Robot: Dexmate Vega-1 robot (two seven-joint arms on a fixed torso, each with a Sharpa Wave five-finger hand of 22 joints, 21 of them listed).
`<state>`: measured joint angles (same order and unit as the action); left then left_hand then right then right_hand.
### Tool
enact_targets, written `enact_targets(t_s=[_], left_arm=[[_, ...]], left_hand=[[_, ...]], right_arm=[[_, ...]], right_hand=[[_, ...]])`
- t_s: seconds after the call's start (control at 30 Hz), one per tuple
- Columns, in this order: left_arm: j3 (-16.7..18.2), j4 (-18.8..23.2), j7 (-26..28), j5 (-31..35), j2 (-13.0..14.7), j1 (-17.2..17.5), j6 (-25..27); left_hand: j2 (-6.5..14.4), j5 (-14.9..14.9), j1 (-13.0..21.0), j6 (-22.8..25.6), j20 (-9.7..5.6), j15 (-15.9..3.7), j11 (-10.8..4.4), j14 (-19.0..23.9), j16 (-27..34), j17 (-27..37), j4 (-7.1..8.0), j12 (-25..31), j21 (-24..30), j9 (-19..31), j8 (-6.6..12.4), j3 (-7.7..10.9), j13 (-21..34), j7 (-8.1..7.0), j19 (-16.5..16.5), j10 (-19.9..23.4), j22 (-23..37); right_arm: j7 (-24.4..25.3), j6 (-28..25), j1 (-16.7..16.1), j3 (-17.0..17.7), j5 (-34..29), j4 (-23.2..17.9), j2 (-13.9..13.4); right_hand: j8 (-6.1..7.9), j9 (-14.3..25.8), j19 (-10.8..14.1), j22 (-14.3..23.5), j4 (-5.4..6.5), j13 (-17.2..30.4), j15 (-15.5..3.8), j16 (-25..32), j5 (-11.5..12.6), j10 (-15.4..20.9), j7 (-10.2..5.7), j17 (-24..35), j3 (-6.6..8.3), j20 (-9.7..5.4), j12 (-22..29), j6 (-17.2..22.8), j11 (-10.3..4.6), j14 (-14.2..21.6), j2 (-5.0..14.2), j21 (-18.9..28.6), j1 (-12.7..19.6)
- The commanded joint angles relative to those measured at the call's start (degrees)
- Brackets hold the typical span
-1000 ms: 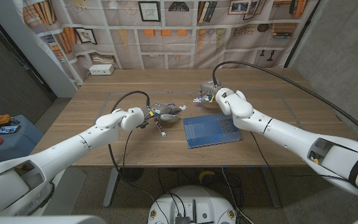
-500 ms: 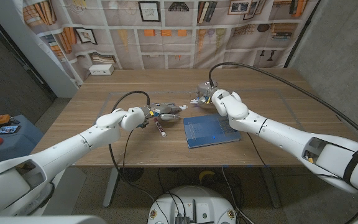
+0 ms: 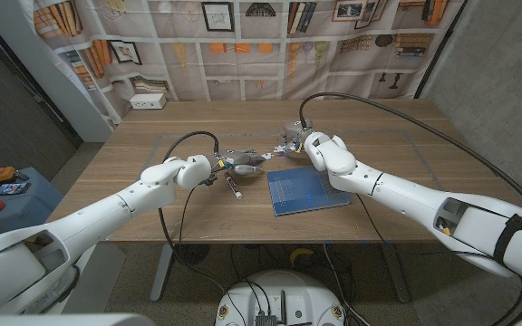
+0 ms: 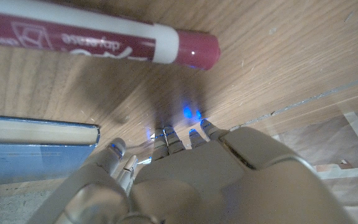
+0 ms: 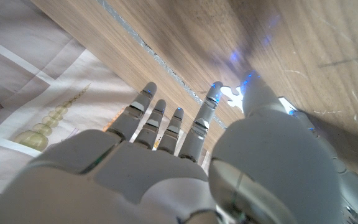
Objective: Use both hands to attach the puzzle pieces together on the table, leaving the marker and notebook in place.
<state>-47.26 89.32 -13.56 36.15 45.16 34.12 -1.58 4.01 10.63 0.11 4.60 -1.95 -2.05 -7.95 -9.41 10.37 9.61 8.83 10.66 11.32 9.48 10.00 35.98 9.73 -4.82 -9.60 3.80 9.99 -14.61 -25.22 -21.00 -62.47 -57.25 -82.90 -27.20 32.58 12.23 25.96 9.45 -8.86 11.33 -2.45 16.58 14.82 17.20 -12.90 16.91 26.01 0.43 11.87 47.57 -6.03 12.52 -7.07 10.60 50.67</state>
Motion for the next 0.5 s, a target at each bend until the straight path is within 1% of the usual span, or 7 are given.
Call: enact_targets(t_s=[0.03,0.5], left_arm=[[-0.26,-0.52,-0.02,-0.06,-0.21,-0.43,-0.41],[-0.16,0.19,-0.47,-0.20,0.19,-0.04,0.14]], left_hand=[[5.26,0.22,0.61,-0.09,-2.31,-2.91,-0.24,-3.60,-0.05,-0.03,-0.24,0.29,0.43,0.26,0.24,0.30,0.10,-0.04,-8.39,0.36,0.15],[5.24,0.21,0.66,0.03,-2.30,-2.83,-0.26,-3.38,-0.06,-0.04,-0.38,0.34,0.40,0.27,0.28,0.50,0.10,0.10,-8.28,0.64,0.15]], right_arm=[[0.90,0.57,1.11,-1.82,0.17,2.13,1.00],[1.82,1.28,2.18,-3.23,-0.13,4.28,1.64]], right_hand=[[-0.20,0.14,0.29,0.19,0.13,0.14,-0.32,0.22,-0.08,0.38,0.10,0.10,-0.23,0.19,-0.01,0.36,0.07,0.36,0.68,0.24,-0.05],[-0.34,0.10,0.33,0.19,0.12,0.15,-0.34,0.26,-0.17,0.49,0.10,0.21,-0.29,0.22,-0.02,0.35,0.15,0.48,0.75,0.25,-0.07]])
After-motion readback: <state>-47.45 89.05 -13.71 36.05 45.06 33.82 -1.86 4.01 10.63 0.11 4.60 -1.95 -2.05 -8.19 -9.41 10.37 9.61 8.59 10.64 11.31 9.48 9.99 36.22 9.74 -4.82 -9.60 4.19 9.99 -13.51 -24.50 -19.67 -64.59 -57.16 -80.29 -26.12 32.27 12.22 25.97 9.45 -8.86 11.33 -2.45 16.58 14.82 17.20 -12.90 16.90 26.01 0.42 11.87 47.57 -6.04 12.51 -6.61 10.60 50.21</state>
